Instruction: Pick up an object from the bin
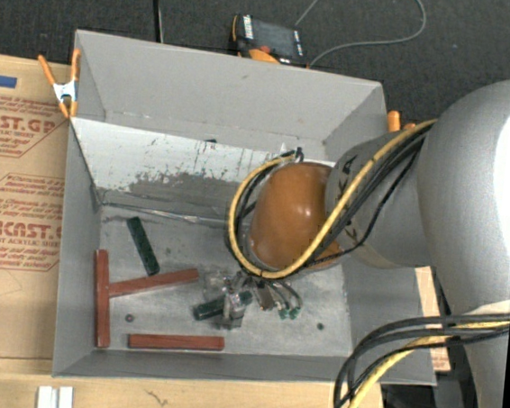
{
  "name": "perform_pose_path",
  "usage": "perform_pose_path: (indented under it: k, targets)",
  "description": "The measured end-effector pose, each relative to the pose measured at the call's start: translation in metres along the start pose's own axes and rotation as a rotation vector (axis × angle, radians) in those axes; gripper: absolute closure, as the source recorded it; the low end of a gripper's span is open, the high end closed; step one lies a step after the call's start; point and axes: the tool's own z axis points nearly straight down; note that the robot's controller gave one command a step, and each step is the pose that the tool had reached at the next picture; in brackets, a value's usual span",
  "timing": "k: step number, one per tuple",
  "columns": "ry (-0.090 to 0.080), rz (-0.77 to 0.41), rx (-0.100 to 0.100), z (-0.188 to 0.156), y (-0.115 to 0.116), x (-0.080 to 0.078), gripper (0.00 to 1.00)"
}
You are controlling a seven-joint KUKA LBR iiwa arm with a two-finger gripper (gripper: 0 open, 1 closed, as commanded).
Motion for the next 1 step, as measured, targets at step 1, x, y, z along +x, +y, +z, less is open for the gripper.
perform_pose_path:
  k: [1]
  targets:
    - [-0.01,-0.007,0.002,-0.1684,0.0101,-0.044,1.0]
